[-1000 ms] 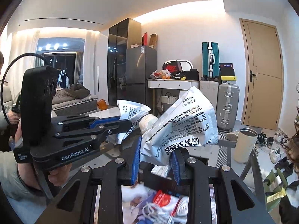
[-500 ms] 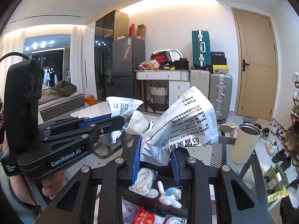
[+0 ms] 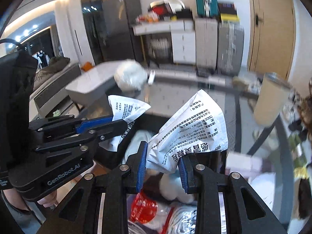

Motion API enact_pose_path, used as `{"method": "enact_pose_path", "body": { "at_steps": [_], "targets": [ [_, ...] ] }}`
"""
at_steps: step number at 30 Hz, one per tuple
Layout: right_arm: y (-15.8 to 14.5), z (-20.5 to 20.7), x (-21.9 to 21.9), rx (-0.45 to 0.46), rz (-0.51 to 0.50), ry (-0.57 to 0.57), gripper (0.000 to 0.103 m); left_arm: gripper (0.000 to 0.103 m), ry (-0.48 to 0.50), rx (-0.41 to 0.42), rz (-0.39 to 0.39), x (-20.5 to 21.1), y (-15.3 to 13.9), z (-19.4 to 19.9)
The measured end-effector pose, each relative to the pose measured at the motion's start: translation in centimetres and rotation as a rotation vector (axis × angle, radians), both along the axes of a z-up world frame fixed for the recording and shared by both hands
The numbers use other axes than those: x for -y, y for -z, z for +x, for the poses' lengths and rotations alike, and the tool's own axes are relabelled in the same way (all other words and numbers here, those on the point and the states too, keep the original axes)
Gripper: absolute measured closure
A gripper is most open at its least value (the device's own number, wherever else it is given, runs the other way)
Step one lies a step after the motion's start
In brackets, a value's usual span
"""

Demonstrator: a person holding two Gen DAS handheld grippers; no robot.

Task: Organize soft objects
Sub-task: 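Lower the packet into the black box with the left gripper while the right gripper releases its packet there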

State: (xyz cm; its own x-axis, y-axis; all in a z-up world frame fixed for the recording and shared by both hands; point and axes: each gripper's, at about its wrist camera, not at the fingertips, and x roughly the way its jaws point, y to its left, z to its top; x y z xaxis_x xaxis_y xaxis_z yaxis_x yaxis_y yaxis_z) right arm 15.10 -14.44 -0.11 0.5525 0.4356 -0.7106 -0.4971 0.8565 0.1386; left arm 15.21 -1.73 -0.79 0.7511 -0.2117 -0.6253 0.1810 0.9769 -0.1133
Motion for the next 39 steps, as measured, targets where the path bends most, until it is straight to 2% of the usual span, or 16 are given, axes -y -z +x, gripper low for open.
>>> {"method": "enact_pose_path", "body": {
  "at_steps": [5,8,13,14,15,17,19,21,23,26,28,30,31,32,36,39],
  "targets": [
    [2.4,1.1,-0.3,-0.106,-0.028,-0.001,0.074,0.093,0.019,-0.106,0.018,0.6,2.1,0.9],
    [2.5,2.1,0.3,-0.164,0.015,0.013,0.074,0.093,0.020,-0.126,0.038,1.0,3.0,0.9],
    [2.4,1.9,0.2,-0.218,0.012,0.011,0.072,0.092,0.022,-0.157,0.048,1.2,3.8,0.9],
    [2.4,1.8,0.1,-0.224,0.018,0.007,0.067,0.091,0.018,-0.158,0.049,1.2,3.7,0.9],
    [2.3,1.8,0.2,-0.229,0.022,0.011,0.053,0.090,0.019,-0.160,0.049,1.1,3.7,0.9],
    [2.2,1.7,0.8,-0.212,0.026,0.039,0.045,0.084,0.020,-0.162,0.053,1.1,3.7,0.9],
    [1.6,1.5,1.0,-0.188,0.031,0.041,0.043,0.082,0.014,-0.156,0.038,0.8,3.5,0.8],
    [0.9,1.4,1.3,-0.169,0.033,0.048,0.043,0.075,0.014,-0.149,0.020,0.5,3.2,0.7],
    [-0.1,0.9,1.8,-0.139,0.040,0.053,0.037,0.057,0.008,-0.141,0.022,0.3,2.8,0.5],
    [-1.6,0.0,2.5,-0.090,0.040,0.063,0.023,0.054,-0.009,-0.107,0.032,0.1,1.6,-0.2],
    [-2.7,-0.8,3.4,-0.059,0.043,0.083,0.019,0.051,-0.002,-0.083,0.036,-0.1,0.4,-1.2],
    [-3.7,-1.9,4.3,-0.029,0.047,0.112,0.014,0.028,0.021,-0.082,0.036,-0.2,-0.6,-2.1],
    [-4.1,-2.5,4.8,-0.014,0.049,0.125,0.012,0.011,0.023,-0.082,0.041,-0.4,-1.0,-2.6],
    [-4.4,-3.0,5.3,-0.005,0.054,0.127,0.007,0.007,0.020,-0.084,0.049,-0.5,-1.4,-3.3],
    [-4.0,-5.1,7.2,-0.028,0.042,0.130,0.003,0.006,0.035,-0.093,0.030,-1.2,-1.5,-6.1],
    [-2.8,-6.1,8.1,-0.065,0.023,0.132,0.002,0.006,0.053,-0.133,0.071,-0.7,-0.4,-7.3]
  ]
}}
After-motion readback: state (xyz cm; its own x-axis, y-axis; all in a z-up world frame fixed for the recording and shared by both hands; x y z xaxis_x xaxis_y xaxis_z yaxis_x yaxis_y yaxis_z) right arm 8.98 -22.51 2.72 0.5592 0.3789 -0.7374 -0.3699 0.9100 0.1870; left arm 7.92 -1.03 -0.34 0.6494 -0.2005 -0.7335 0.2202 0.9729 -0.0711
